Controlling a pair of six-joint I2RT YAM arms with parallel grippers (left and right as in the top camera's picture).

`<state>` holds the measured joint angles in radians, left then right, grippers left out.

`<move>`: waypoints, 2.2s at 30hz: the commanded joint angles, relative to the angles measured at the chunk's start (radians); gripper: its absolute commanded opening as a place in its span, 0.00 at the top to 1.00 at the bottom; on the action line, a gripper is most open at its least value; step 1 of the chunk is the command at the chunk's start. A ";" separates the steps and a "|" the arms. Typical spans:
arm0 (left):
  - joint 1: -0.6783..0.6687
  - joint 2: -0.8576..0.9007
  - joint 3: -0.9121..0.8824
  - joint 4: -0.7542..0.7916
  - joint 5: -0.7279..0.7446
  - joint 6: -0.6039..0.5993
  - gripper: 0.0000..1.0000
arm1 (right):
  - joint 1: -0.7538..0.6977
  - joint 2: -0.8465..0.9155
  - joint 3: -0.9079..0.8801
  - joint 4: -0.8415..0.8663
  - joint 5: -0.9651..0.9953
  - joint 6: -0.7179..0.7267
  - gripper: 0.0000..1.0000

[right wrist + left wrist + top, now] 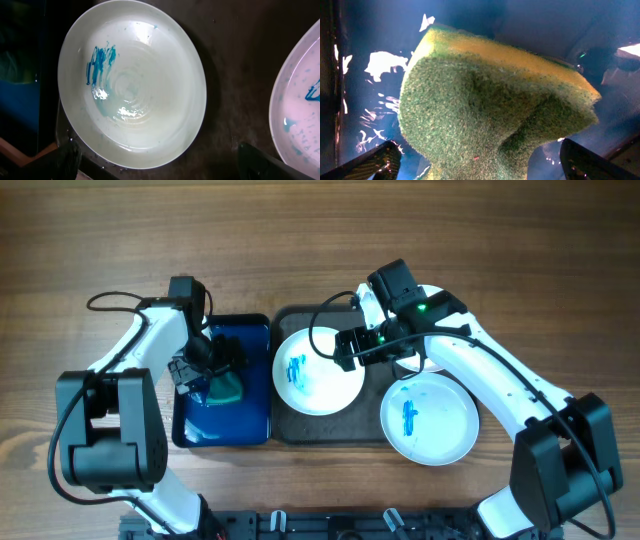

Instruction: Clean dirty plates on tray and stack at the side

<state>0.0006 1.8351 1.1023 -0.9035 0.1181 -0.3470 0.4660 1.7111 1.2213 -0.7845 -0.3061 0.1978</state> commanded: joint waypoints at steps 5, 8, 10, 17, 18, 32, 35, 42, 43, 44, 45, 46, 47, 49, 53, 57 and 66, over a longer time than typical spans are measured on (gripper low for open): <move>-0.005 0.004 0.000 -0.009 0.016 0.003 0.09 | -0.002 0.000 -0.006 -0.001 -0.010 0.011 0.00; -0.005 -0.019 0.005 -0.020 0.016 0.003 0.17 | -0.002 0.000 -0.006 0.000 -0.010 0.011 0.00; -0.006 -0.039 0.005 -0.024 0.016 0.003 0.24 | -0.002 0.000 -0.006 0.003 -0.010 0.011 0.00; -0.054 -0.079 0.005 -0.028 0.020 0.003 0.39 | -0.002 0.000 -0.006 0.025 -0.010 0.011 0.00; -0.068 -0.079 0.005 -0.028 0.019 0.002 0.38 | -0.002 0.000 -0.006 0.028 -0.010 0.011 0.00; -0.037 -0.079 0.005 -0.059 -0.085 -0.214 0.57 | -0.002 0.000 -0.006 0.014 -0.010 0.011 0.00; -0.032 -0.079 0.005 -0.058 -0.082 -0.224 0.61 | -0.002 0.000 -0.006 0.014 -0.010 0.012 0.00; -0.030 -0.079 0.005 -0.053 -0.087 -0.238 0.96 | -0.002 0.000 -0.006 0.008 -0.010 0.012 0.00; -0.030 -0.079 0.005 -0.050 -0.087 -0.238 0.96 | -0.002 0.000 -0.006 0.005 -0.010 0.012 0.00; -0.030 -0.079 0.005 -0.047 -0.087 -0.238 0.96 | -0.002 0.000 -0.006 -0.001 -0.010 0.012 0.00; -0.030 -0.079 0.005 -0.044 -0.086 -0.238 0.96 | -0.002 0.000 -0.006 -0.006 -0.010 0.012 0.00; -0.030 -0.079 0.005 -0.037 -0.086 -0.237 0.96 | -0.002 0.000 -0.006 -0.009 -0.010 0.012 0.00; -0.030 -0.080 0.005 -0.031 -0.086 -0.229 0.96 | -0.002 0.000 -0.006 -0.012 -0.010 0.012 0.00; -0.032 -0.095 0.016 -0.043 -0.082 -0.209 0.96 | -0.002 0.000 -0.006 -0.018 -0.010 0.013 0.00; -0.077 -0.219 0.064 -0.116 -0.088 -0.169 0.96 | -0.002 0.000 -0.006 -0.026 -0.009 0.021 0.00; -0.130 -0.333 0.065 -0.146 -0.096 -0.150 0.96 | -0.002 0.000 -0.021 -0.035 0.073 0.129 0.00; -0.141 -0.360 0.063 -0.175 -0.112 -0.151 0.96 | -0.002 0.000 -0.209 0.092 0.111 0.280 0.32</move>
<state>-0.1394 1.4773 1.1515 -1.0771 0.0231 -0.5129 0.4660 1.7111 1.0687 -0.7448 -0.2062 0.4362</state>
